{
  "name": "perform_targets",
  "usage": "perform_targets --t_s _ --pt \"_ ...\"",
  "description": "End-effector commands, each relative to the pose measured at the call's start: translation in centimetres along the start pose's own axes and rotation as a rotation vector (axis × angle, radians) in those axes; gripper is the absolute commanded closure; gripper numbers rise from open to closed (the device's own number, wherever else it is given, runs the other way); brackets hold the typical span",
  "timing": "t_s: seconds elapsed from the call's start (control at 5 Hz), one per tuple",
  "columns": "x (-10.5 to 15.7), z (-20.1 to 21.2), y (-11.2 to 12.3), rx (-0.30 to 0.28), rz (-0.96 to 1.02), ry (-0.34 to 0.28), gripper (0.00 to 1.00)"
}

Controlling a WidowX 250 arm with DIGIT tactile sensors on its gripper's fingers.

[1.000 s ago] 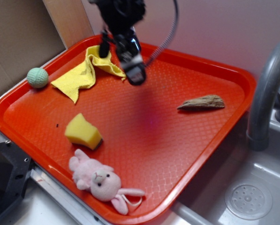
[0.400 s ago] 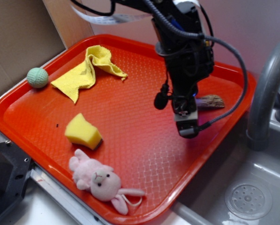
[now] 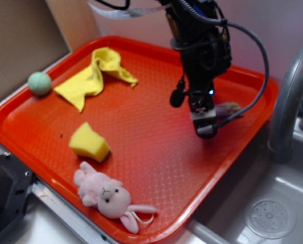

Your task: Grab the wood chip.

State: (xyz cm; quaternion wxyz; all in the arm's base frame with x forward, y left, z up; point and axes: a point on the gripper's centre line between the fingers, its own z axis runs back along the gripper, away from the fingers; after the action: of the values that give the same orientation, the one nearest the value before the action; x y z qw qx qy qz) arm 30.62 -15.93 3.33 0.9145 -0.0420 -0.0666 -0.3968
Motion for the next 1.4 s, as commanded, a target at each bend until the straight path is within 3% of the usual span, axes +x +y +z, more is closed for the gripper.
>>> perform_targets --t_s 0.0,0.2,0.4,0.6,0.8,1.2 --pt "2.7 -0.4 -1.9 0.044 -0.024 -0.028 0.00" --pt "2.8 -0.4 -2.1 0.048 -0.030 -0.029 0.00" --pt "2.5 0.1 -1.7 0.037 0.003 -0.036 1.00" --pt "1.2 2.5 -1.9 -0.010 0.012 -0.066 1.00" --pt "1.0 2.7 -2.4 -0.021 -0.016 -0.073 1.00" --pt "0.3 3.9 -2.7 0.017 -0.002 -0.107 1.00"
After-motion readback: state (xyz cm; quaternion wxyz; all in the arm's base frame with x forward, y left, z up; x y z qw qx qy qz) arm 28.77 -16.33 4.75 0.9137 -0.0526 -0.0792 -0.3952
